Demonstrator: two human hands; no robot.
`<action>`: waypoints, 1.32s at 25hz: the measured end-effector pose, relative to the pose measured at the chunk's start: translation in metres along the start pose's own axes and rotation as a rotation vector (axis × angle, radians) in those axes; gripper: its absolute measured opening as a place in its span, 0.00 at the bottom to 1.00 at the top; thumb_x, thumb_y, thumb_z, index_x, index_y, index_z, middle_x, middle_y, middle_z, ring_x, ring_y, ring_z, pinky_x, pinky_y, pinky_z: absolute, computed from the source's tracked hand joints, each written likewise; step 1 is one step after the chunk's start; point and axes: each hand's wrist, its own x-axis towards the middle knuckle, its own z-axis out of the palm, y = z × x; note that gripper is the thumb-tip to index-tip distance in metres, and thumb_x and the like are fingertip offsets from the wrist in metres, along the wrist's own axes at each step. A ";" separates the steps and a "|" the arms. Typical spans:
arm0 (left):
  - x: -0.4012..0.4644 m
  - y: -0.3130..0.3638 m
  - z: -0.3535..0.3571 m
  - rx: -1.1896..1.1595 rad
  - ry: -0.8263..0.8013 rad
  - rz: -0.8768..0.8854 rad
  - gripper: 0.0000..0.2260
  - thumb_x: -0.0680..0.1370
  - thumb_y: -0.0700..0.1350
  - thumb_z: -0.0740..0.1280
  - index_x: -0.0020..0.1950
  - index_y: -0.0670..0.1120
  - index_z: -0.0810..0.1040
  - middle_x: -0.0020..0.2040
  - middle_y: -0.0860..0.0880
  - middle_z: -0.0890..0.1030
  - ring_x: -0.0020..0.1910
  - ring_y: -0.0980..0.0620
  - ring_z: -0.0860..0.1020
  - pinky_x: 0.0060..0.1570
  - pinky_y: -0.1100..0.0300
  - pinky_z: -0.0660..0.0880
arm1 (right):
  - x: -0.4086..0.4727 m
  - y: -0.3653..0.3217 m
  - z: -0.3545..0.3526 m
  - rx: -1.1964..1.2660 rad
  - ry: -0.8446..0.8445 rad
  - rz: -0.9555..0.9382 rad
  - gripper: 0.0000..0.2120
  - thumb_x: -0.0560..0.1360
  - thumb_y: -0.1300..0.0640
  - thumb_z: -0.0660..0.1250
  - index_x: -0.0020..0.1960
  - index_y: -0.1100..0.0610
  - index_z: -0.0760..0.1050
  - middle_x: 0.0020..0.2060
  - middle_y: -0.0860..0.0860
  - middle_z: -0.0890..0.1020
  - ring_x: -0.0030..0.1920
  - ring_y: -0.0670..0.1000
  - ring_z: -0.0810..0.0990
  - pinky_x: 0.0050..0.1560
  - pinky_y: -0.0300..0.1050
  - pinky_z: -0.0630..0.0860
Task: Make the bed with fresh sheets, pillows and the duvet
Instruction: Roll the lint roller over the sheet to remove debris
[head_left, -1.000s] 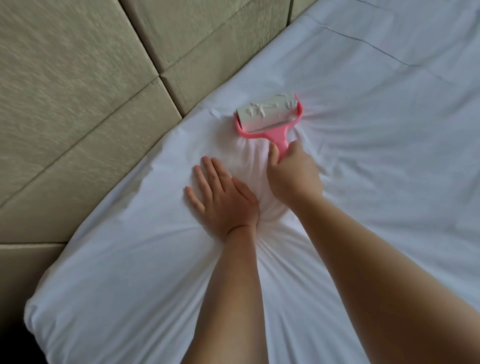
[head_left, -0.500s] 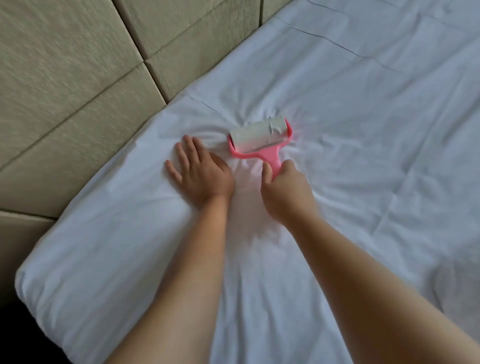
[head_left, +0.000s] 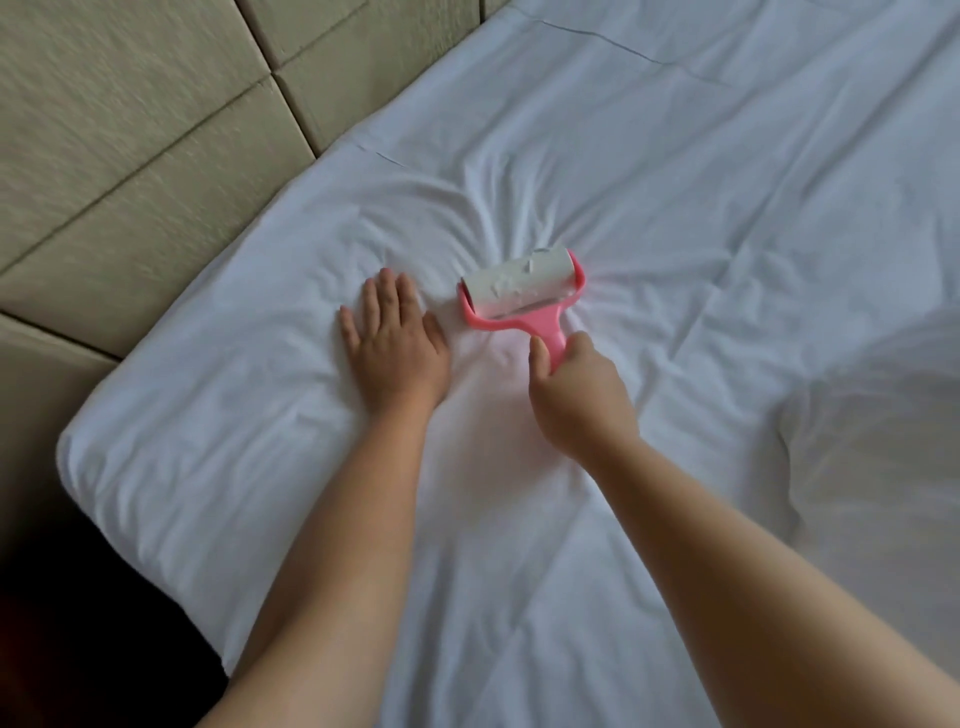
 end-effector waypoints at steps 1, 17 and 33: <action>-0.010 0.003 -0.001 0.006 -0.022 -0.009 0.25 0.82 0.50 0.48 0.78 0.46 0.52 0.79 0.48 0.51 0.77 0.51 0.49 0.74 0.47 0.41 | -0.010 0.006 -0.003 -0.001 0.012 0.002 0.15 0.80 0.44 0.53 0.48 0.56 0.64 0.42 0.51 0.72 0.43 0.55 0.71 0.42 0.46 0.66; -0.039 0.051 0.016 -0.068 0.052 -0.015 0.33 0.74 0.56 0.36 0.78 0.50 0.53 0.78 0.52 0.52 0.78 0.50 0.48 0.72 0.41 0.40 | 0.000 0.021 -0.025 0.065 0.068 0.160 0.14 0.80 0.45 0.53 0.50 0.57 0.65 0.46 0.55 0.75 0.53 0.61 0.76 0.44 0.47 0.66; 0.076 0.073 0.052 -0.043 0.290 -0.049 0.27 0.77 0.50 0.50 0.73 0.38 0.65 0.73 0.43 0.66 0.73 0.44 0.64 0.69 0.39 0.54 | 0.155 -0.060 -0.014 0.046 0.155 0.034 0.13 0.81 0.46 0.54 0.48 0.56 0.63 0.38 0.50 0.68 0.41 0.54 0.68 0.41 0.45 0.62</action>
